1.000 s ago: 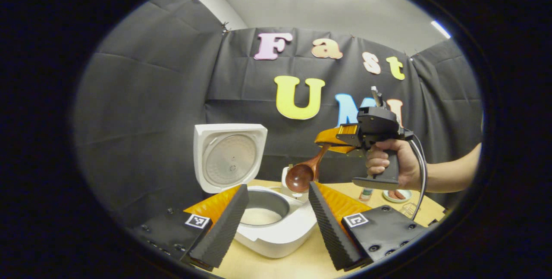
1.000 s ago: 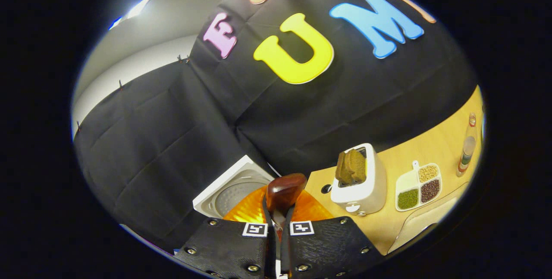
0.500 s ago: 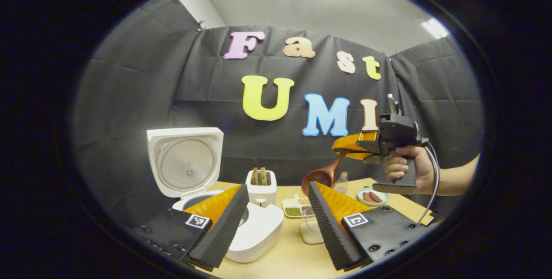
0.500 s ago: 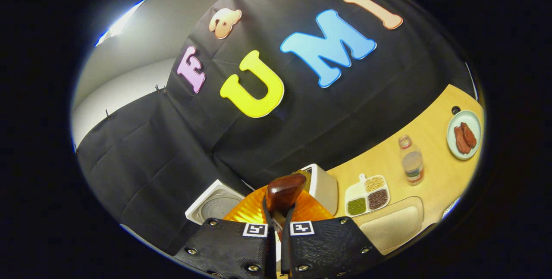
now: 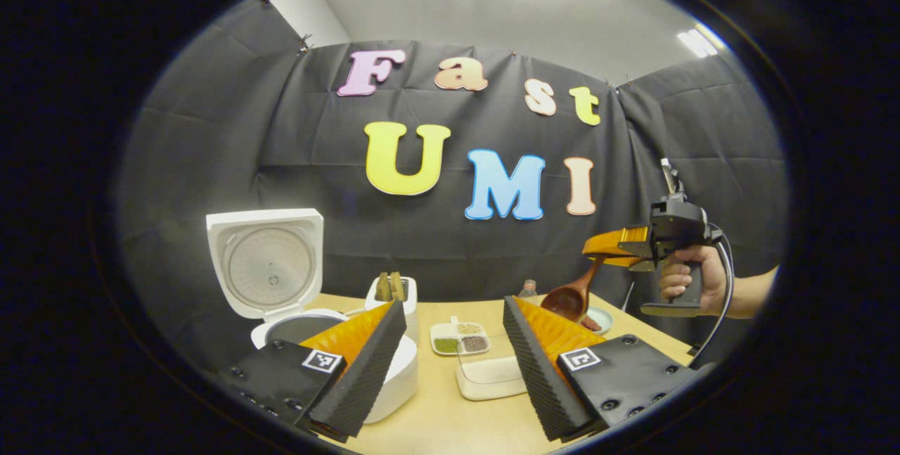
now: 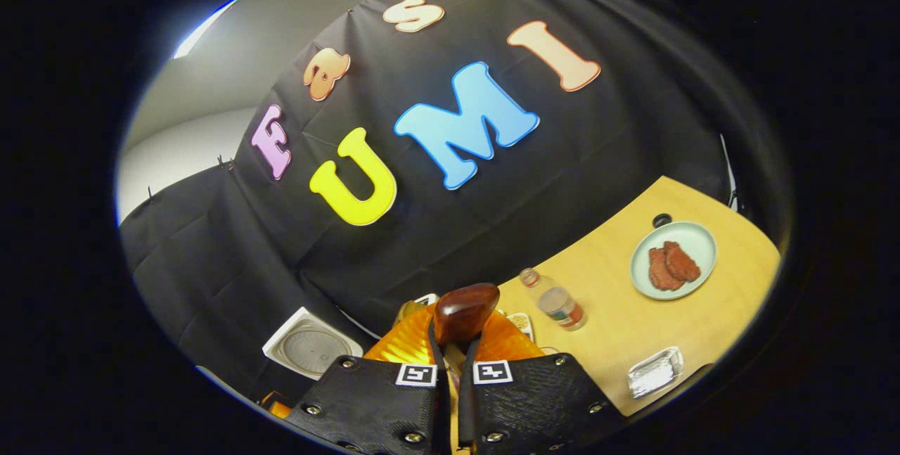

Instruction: Close the left gripper, press the button to open the rice cooker; take a wooden spoon from the chopstick holder with the right hand, scoop a spoonful of rice and pour it into the rice cooker, then put the wooden spoon back into the chopstick holder.

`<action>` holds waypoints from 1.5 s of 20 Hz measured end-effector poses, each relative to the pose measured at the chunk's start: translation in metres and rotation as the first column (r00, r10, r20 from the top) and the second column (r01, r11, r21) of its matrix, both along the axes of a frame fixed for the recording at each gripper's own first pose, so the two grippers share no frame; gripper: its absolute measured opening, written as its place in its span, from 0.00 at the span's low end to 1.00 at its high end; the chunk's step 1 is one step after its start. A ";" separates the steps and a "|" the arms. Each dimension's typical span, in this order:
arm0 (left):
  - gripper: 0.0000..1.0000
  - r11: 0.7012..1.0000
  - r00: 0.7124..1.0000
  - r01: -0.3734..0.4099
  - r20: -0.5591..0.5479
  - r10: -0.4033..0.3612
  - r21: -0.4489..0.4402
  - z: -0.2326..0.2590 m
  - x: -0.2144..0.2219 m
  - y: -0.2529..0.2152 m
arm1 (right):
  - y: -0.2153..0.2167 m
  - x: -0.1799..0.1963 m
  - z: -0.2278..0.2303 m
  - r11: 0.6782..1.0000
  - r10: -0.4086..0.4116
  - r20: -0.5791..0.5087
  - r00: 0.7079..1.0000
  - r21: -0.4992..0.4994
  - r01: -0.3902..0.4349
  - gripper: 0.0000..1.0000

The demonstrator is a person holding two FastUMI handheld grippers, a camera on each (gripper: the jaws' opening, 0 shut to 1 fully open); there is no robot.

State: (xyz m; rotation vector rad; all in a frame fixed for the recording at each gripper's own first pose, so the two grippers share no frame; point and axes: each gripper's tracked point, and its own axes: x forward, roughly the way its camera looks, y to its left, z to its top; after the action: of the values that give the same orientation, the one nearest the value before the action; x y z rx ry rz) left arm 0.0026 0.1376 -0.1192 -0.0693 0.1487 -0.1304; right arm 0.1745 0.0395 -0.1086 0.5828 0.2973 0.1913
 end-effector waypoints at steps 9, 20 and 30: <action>0.96 0.999 0.999 0.027 -0.025 -0.026 0.028 -0.001 -0.002 -0.037 | -0.091 -0.025 -0.046 0.966 -0.132 -0.033 0.991 -0.227 0.121 0.05; 0.97 0.999 0.999 -0.001 -0.035 0.003 0.045 0.008 -0.016 -0.040 | -0.117 -0.030 -0.149 0.919 -0.207 -0.130 0.970 -0.365 0.147 0.05; 0.97 0.998 0.994 -0.056 -0.088 0.059 0.037 -0.008 -0.013 -0.028 | -0.098 -0.024 -0.195 0.888 -0.188 -0.128 0.974 -0.447 0.113 0.11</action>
State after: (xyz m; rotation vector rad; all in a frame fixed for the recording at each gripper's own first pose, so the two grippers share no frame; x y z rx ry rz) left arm -0.0103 0.1096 -0.1268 -0.0450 0.2374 -0.0672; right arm 0.1507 -0.0589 -0.3036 0.1713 0.4429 -0.0794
